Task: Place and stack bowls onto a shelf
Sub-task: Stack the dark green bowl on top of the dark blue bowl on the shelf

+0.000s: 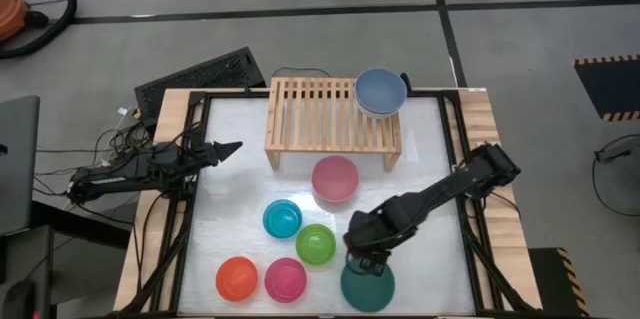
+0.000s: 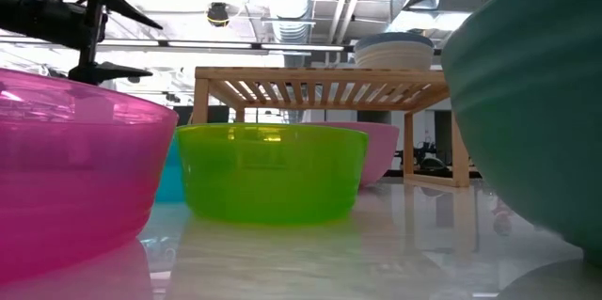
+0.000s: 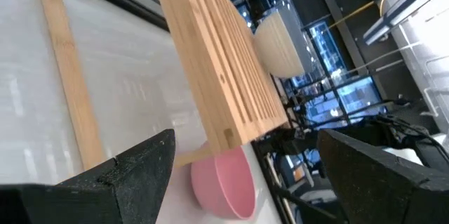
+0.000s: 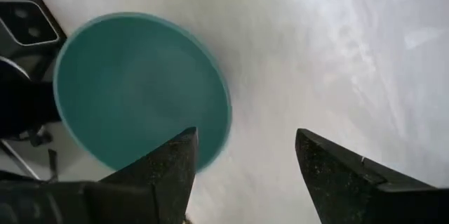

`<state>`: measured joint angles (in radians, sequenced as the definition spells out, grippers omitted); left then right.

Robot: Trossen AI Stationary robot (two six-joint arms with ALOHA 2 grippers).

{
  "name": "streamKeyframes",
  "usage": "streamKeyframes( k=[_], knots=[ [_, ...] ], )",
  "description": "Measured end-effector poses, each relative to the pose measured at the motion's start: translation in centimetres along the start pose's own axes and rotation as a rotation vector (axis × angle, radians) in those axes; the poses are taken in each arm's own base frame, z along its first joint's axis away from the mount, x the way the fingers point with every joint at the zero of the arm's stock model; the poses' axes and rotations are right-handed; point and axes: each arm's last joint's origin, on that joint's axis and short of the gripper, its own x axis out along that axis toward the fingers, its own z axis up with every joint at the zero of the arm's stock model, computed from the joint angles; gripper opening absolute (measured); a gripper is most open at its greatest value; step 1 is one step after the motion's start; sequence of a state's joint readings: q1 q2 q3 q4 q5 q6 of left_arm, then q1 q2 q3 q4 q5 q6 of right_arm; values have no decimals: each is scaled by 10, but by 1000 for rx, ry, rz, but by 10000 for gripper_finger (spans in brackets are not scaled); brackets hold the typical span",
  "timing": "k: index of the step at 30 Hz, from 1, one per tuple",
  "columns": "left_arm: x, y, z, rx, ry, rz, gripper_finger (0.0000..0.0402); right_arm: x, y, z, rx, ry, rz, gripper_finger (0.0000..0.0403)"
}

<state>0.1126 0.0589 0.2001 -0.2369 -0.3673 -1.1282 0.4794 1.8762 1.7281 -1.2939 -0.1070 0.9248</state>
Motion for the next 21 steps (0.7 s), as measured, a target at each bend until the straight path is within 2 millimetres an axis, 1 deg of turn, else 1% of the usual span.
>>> streamKeyframes(
  k=[3,6,10,13,18,21],
  knots=[
    [0,0,-1,-1,23,-8,332,15,6,11,-52,-8,17,268],
    [0,0,-1,1,34,-9,332,29,12,18,-110,-3,39,268],
    [0,0,-2,2,50,-13,332,51,18,23,-174,39,38,268],
    [0,1,-2,5,56,-6,332,67,21,21,-235,85,33,268],
    [0,1,-2,5,56,-6,332,91,12,17,-237,113,29,268],
    [0,1,-2,5,55,-6,332,98,6,14,-239,129,30,265]
  ],
)
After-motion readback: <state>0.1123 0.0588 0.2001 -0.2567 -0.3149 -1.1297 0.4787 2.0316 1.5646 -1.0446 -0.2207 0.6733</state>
